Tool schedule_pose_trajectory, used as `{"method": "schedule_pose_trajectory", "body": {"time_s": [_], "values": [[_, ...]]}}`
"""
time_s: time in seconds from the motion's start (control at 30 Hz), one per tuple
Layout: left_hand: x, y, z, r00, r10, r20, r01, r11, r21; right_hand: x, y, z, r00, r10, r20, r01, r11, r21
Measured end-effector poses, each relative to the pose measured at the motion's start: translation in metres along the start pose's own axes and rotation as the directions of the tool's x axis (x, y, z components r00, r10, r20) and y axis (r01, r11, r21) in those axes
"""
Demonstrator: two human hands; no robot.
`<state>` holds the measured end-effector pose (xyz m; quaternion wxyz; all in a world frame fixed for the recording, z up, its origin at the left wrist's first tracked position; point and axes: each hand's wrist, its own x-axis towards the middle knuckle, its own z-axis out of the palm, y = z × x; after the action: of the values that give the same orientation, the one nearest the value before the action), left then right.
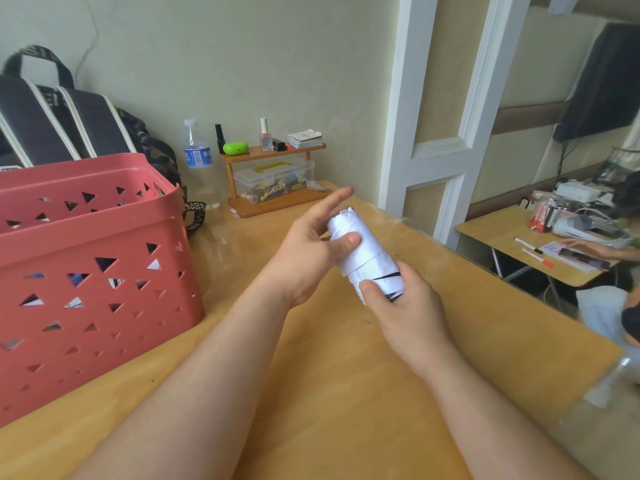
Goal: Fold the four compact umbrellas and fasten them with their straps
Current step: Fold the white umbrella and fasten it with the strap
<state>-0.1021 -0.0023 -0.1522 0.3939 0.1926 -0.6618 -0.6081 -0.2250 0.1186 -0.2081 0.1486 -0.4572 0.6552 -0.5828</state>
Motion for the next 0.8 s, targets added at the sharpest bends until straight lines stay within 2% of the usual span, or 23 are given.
{"method": "schedule_pose_trajectory", "body": {"time_s": [0.17, 0.23, 0.3, 0.4, 0.47, 0.53, 0.6, 0.67, 0.73, 0.8], "values": [[0.003, 0.005, -0.001, 0.988, -0.059, -0.142, 0.08, 0.986, 0.145, 0.001, 0.003, 0.001, 0.985, -0.099, -0.142, 0.095, 0.995, -0.037], [0.003, 0.005, -0.004, 0.993, -0.058, -0.101, 0.064, 0.996, 0.061, 0.0, 0.003, 0.002, 0.987, -0.066, -0.149, 0.065, 0.998, -0.011], [0.002, 0.004, -0.008, 0.998, -0.043, -0.042, 0.039, 0.994, -0.102, -0.002, 0.0, 0.002, 0.997, 0.057, -0.05, -0.051, 0.992, 0.111], [0.0, 0.003, -0.013, 0.997, -0.013, 0.078, 0.036, 0.953, -0.3, -0.005, -0.009, 0.002, 0.95, 0.186, 0.25, -0.258, 0.92, 0.296], [-0.001, 0.004, -0.012, 0.993, -0.013, 0.115, 0.055, 0.927, -0.372, -0.006, -0.011, 0.001, 0.948, 0.158, 0.278, -0.237, 0.931, 0.276], [0.0, 0.007, -0.01, 0.994, -0.042, 0.103, 0.082, 0.9, -0.427, -0.005, -0.007, 0.002, 0.974, 0.089, 0.21, -0.14, 0.96, 0.243], [0.001, 0.011, -0.009, 0.993, -0.07, 0.092, 0.1, 0.922, -0.374, -0.003, -0.002, 0.003, 0.985, 0.032, 0.17, -0.071, 0.971, 0.229], [-0.003, 0.015, -0.005, 0.99, -0.107, 0.091, 0.121, 0.978, -0.17, -0.002, 0.002, 0.004, 0.987, -0.005, 0.159, -0.029, 0.977, 0.211], [-0.006, 0.013, 0.001, 0.986, -0.141, 0.087, 0.144, 0.989, -0.021, -0.001, 0.004, 0.004, 0.988, -0.025, 0.152, -0.002, 0.985, 0.173], [-0.005, 0.008, 0.005, 0.992, -0.123, 0.035, 0.122, 0.992, 0.021, -0.001, 0.003, 0.004, 0.988, -0.03, 0.151, 0.005, 0.986, 0.165]]}}
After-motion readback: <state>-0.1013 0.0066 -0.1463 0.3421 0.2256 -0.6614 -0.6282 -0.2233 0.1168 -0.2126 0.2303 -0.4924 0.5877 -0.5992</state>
